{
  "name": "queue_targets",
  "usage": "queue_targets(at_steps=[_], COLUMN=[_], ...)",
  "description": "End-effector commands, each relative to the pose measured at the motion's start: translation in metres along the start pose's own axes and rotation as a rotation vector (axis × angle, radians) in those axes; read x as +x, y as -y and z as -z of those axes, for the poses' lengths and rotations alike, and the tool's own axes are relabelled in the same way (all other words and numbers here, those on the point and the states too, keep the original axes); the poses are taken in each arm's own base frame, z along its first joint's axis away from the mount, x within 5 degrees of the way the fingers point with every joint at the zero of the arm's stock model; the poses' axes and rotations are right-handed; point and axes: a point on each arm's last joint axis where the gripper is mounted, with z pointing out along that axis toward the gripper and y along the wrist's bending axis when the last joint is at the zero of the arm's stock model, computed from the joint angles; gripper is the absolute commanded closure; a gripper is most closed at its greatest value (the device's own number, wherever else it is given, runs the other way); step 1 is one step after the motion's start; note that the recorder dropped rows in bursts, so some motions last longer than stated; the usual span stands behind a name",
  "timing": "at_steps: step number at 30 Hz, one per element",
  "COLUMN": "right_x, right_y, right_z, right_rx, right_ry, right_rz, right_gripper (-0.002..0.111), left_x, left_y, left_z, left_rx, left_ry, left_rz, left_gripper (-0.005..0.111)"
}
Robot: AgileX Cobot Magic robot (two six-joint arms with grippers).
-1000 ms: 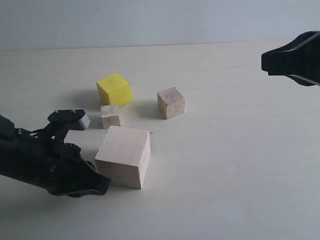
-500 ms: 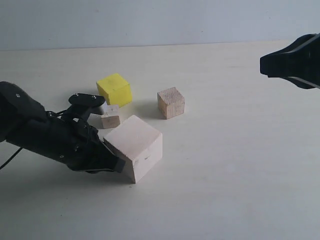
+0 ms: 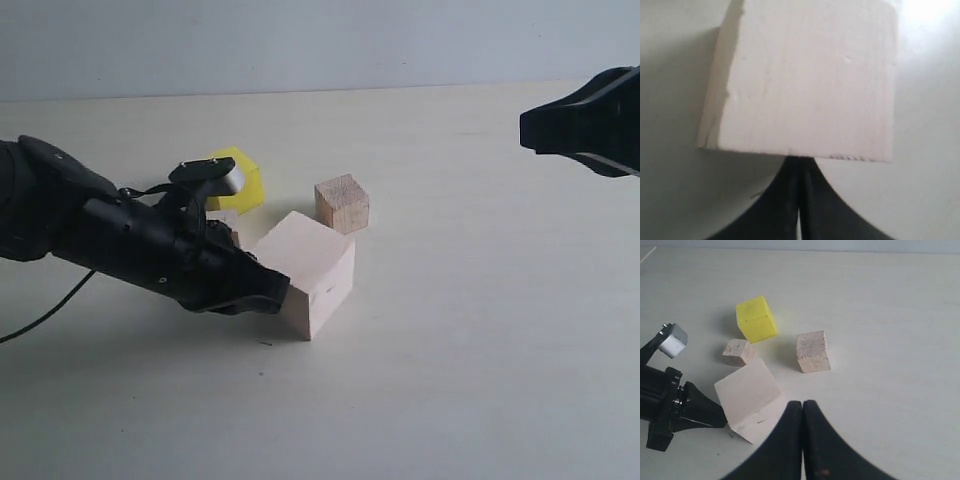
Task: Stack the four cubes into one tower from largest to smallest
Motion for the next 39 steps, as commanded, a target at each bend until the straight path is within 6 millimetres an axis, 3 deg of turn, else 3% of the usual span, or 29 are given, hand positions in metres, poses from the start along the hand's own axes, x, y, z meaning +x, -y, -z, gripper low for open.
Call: queue_targets(at_steps=[1, 6, 11, 18, 39], right_x=[-0.003, -0.003, -0.003, -0.003, -0.003], right_y=[-0.001, -0.001, -0.001, -0.001, -0.001], right_z=[0.001, 0.001, 0.001, 0.001, 0.001], right_rx=[0.001, 0.001, 0.001, 0.001, 0.0], right_ry=[0.019, 0.019, 0.019, 0.019, 0.017], right_rz=[0.011, 0.011, 0.011, 0.011, 0.009], right_gripper=[0.108, 0.108, 0.108, 0.108, 0.108], left_x=[0.001, 0.014, -0.001, -0.012, -0.017], left_y=[0.019, 0.039, 0.048, 0.04, 0.032], left_z=[-0.009, -0.028, -0.033, -0.049, -0.047], left_rx=[0.024, -0.008, -0.072, -0.134, -0.23], left_ry=[0.013, -0.017, 0.053, 0.075, 0.122], left_rz=[-0.024, -0.074, -0.139, -0.136, -0.143], left_gripper=[0.107, 0.107, 0.107, 0.107, 0.107])
